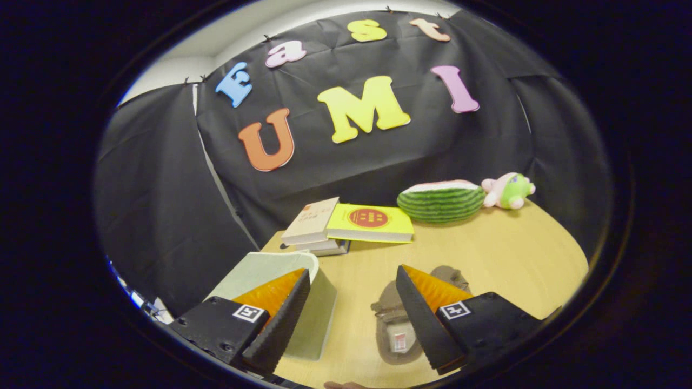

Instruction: Open the storage box then place both shoes into the box .Put the left shoe in first, then the right shoe, with the right side of both shoes facing outward in a uniform manner.

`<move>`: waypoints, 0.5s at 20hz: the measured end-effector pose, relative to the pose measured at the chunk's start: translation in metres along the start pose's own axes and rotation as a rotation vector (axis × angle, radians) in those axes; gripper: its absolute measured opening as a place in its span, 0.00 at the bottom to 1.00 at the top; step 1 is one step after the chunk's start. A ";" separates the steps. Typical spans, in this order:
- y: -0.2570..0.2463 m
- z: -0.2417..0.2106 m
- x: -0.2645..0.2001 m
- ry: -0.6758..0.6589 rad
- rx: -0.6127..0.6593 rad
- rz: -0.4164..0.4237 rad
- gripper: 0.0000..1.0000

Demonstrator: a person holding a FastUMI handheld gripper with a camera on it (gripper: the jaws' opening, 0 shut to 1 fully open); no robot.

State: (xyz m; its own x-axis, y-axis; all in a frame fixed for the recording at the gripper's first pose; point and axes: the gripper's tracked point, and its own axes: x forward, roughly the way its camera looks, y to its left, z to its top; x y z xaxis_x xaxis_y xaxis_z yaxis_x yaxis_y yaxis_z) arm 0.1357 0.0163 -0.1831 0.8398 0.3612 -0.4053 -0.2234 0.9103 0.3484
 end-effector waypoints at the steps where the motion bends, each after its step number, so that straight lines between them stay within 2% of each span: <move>1: 0.002 -0.006 0.009 0.036 0.039 0.035 1.00; 3: 0.010 -0.015 0.022 0.112 0.147 0.117 1.00; 10: 0.039 -0.057 0.057 0.318 0.376 0.358 0.99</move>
State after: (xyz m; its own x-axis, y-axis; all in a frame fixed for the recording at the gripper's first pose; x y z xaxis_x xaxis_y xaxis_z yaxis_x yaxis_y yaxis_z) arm 0.1472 0.0838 -0.2408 0.5426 0.7269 -0.4208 -0.2258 0.6088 0.7605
